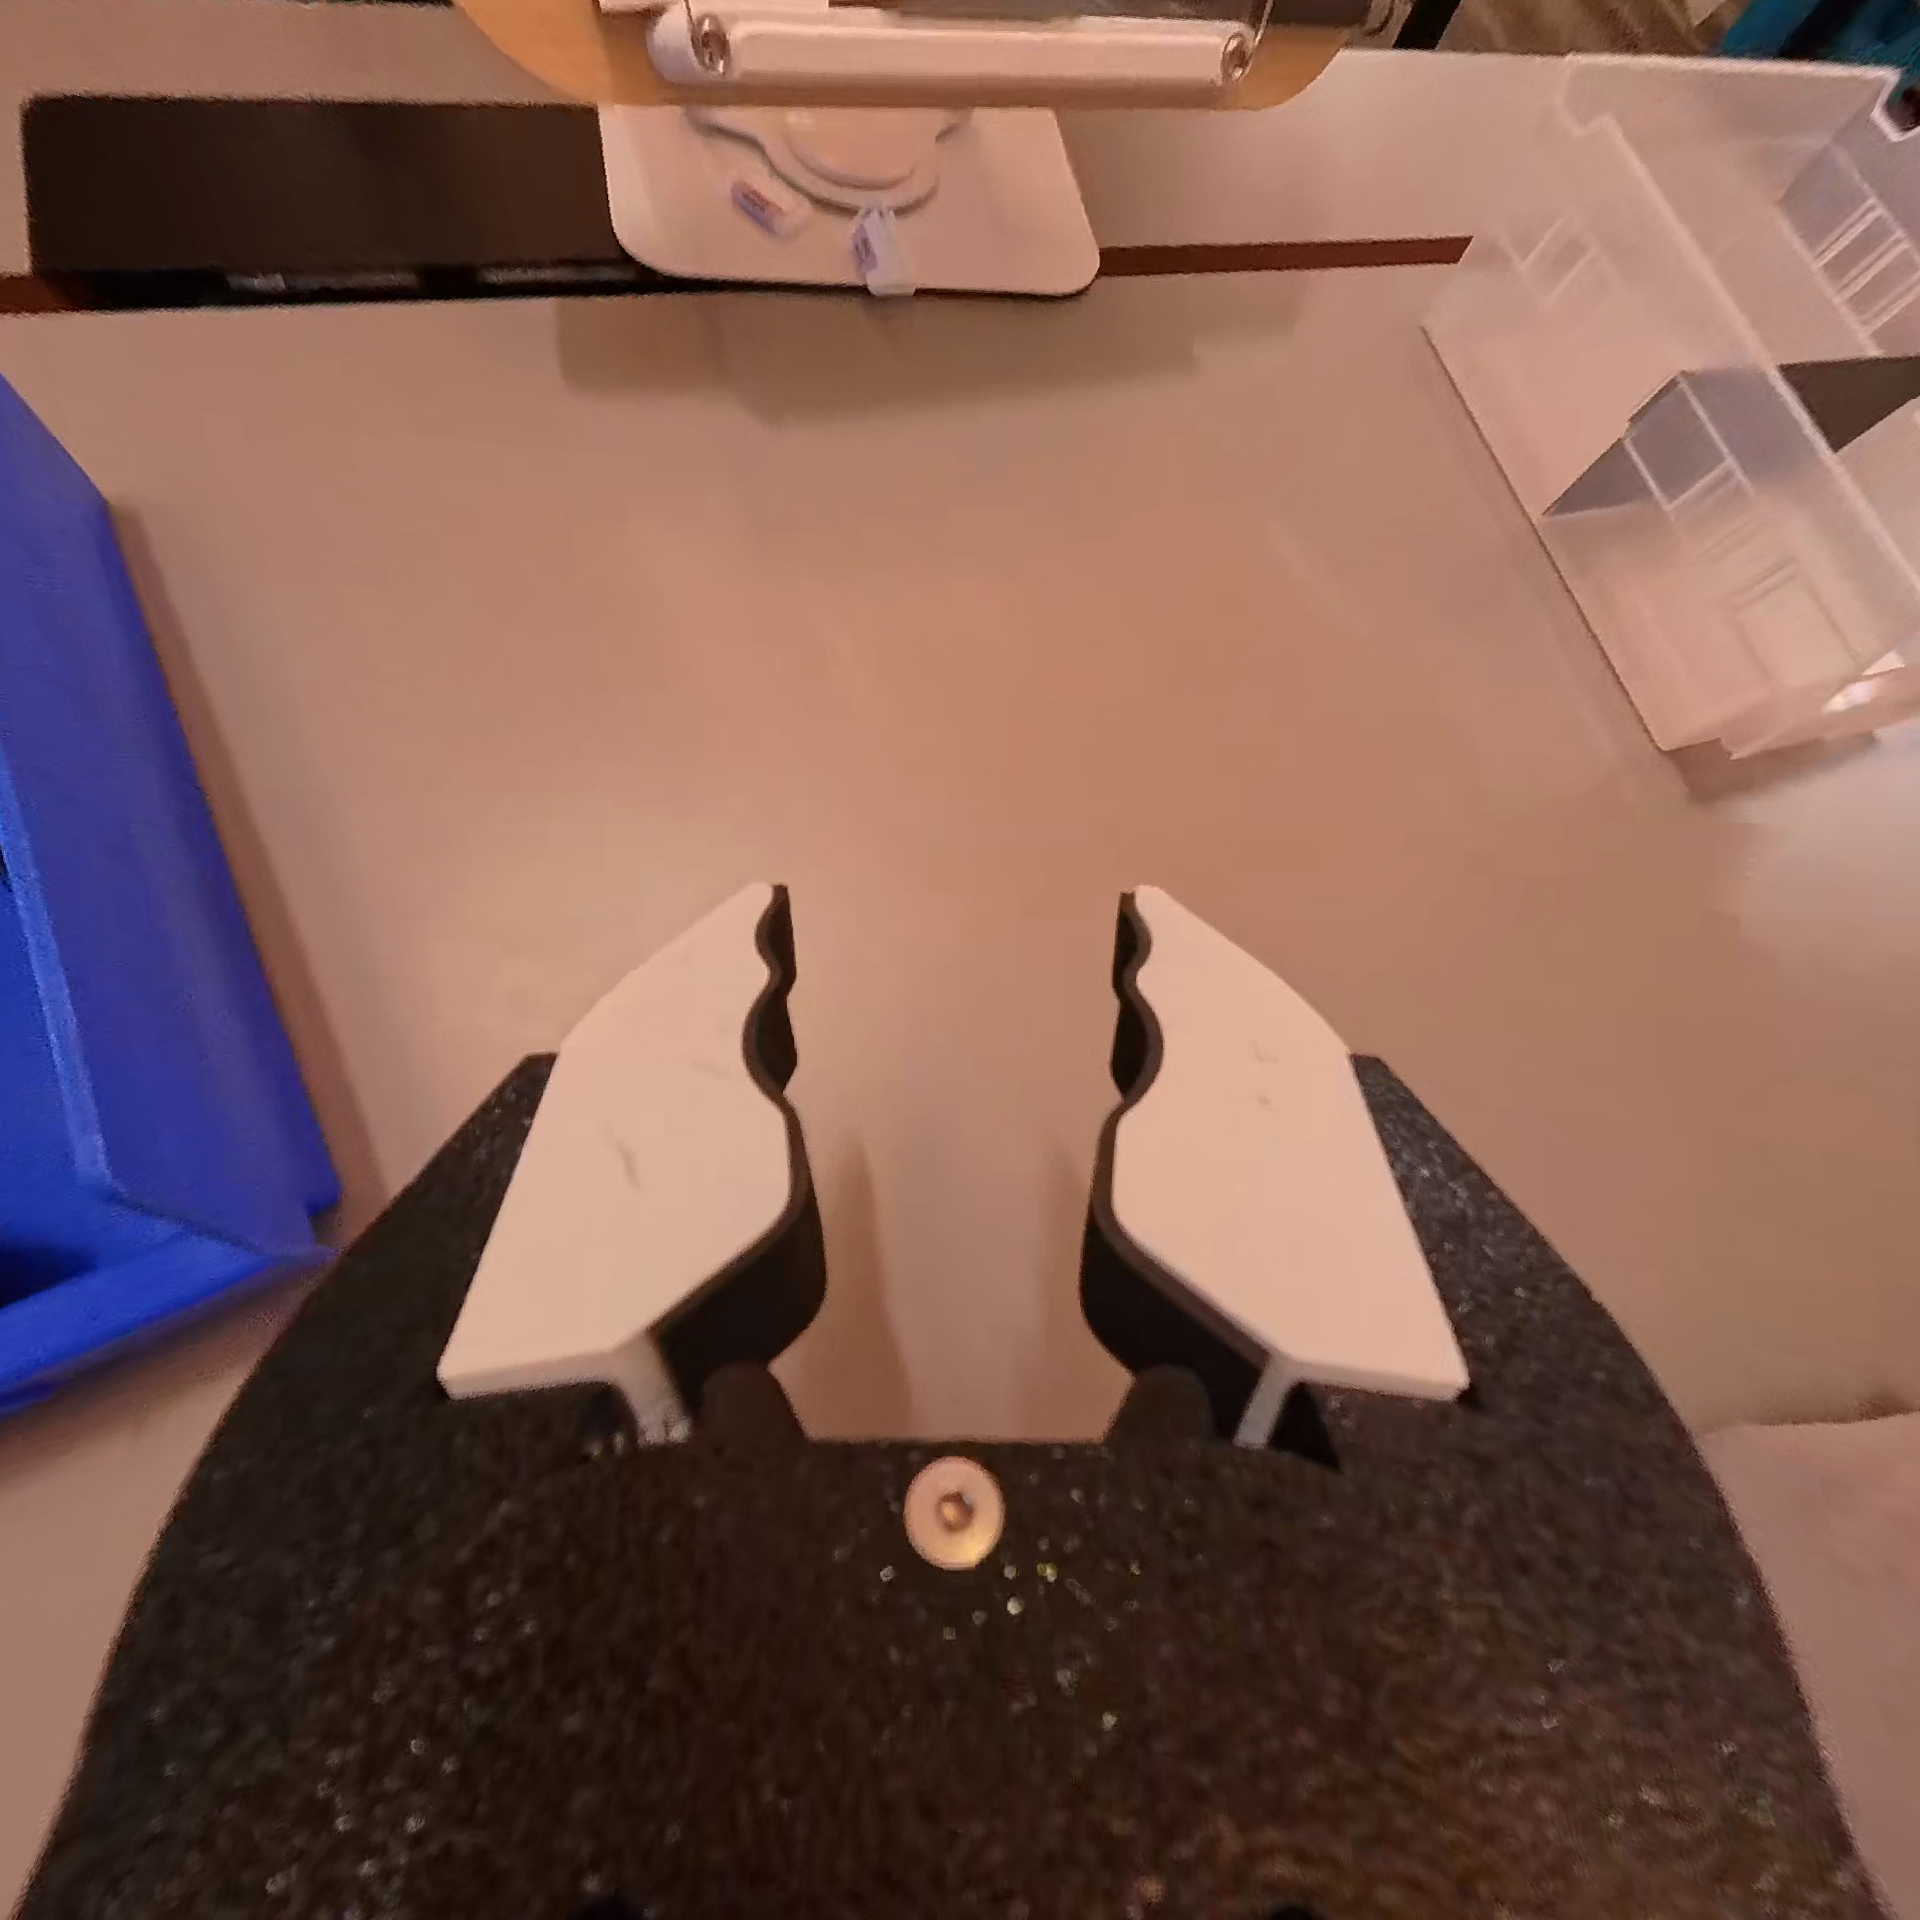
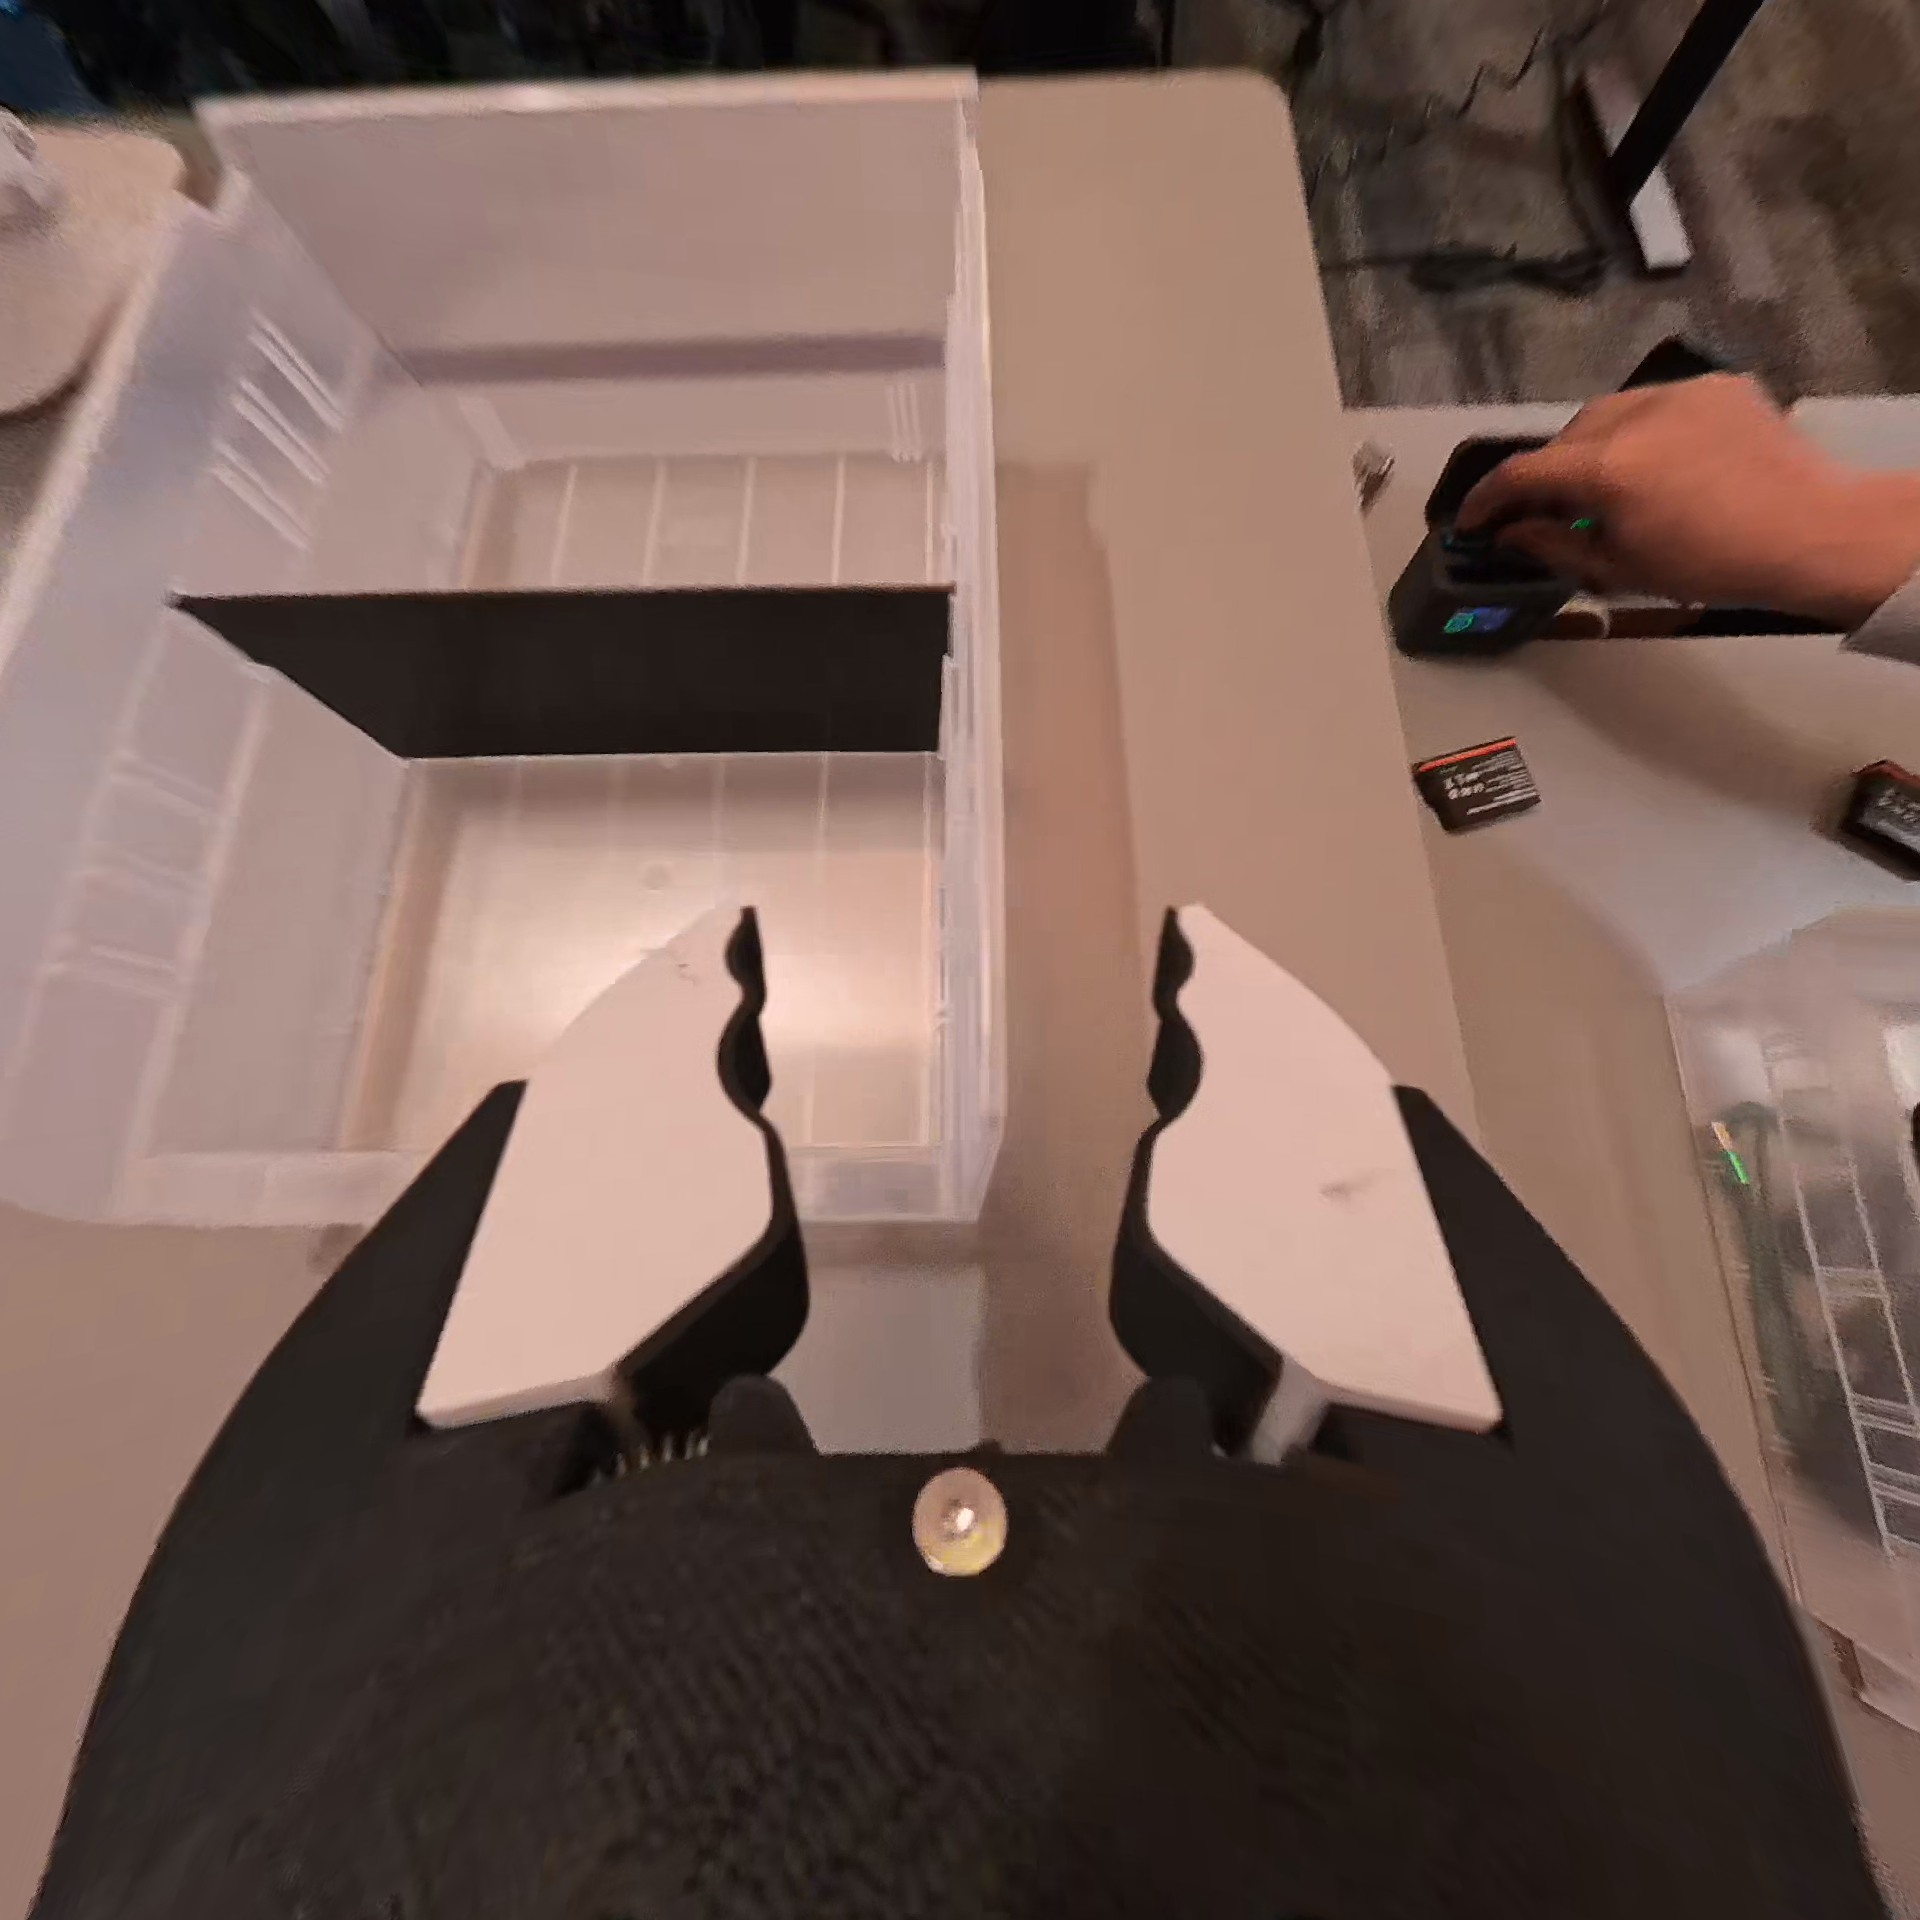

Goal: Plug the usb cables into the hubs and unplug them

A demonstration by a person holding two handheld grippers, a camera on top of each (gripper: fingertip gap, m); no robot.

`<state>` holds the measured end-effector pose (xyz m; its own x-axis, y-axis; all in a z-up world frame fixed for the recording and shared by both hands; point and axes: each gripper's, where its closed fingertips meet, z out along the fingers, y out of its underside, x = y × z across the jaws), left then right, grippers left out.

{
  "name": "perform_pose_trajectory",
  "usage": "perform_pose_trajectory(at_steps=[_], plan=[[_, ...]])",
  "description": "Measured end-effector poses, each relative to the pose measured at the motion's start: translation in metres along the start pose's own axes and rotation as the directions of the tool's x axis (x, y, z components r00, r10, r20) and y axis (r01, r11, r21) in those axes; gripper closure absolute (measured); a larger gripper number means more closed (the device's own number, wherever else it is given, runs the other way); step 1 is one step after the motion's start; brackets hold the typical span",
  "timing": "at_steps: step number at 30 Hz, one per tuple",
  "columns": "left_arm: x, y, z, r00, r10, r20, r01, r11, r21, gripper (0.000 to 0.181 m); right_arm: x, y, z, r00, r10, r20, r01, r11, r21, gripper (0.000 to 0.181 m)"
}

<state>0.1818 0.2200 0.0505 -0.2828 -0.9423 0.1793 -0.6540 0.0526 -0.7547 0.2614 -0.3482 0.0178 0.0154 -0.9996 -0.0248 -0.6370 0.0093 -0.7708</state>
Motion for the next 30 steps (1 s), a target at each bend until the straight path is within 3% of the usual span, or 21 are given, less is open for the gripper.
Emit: perform_pose_trajectory(at_steps=[3,6,10,14,20,26,30], plan=[[0.009,-0.007,0.003,0.999,0.029,-0.018,-0.029,0.999,0.032,0.121,-0.023,-0.001,-0.025,0.999,-0.036,0.010,0.035,0.996,0.080,0.087],[0.014,-0.014,0.011,0.997,0.080,0.009,-0.080,0.995,0.067,0.119,-0.051,0.009,-0.031,0.993,-0.102,0.058,0.098,0.992,0.075,0.078],[0.021,-0.031,0.024,0.992,0.111,0.062,-0.119,0.984,0.136,0.116,-0.070,0.020,-0.029,0.981,-0.169,0.097,0.164,0.985,0.057,0.076],[0.012,-0.038,0.036,0.977,0.125,0.173,-0.147,0.982,0.121,0.113,-0.082,0.025,-0.029,0.963,-0.215,0.163,0.208,0.976,0.062,0.075],[0.012,-0.045,0.040,0.983,-0.041,0.179,0.011,0.986,0.164,0.108,-0.084,0.033,-0.025,0.943,-0.255,0.213,0.245,0.967,0.075,0.073],[0.009,-0.043,0.027,0.963,-0.188,0.191,0.146,0.965,0.217,0.106,-0.066,0.031,-0.016,0.936,-0.282,0.212,0.274,0.959,0.068,0.073],[0.006,-0.043,0.015,0.952,-0.202,0.232,0.145,0.960,0.241,0.106,-0.061,0.022,-0.011,0.930,-0.275,0.243,0.258,0.961,0.099,0.073]])
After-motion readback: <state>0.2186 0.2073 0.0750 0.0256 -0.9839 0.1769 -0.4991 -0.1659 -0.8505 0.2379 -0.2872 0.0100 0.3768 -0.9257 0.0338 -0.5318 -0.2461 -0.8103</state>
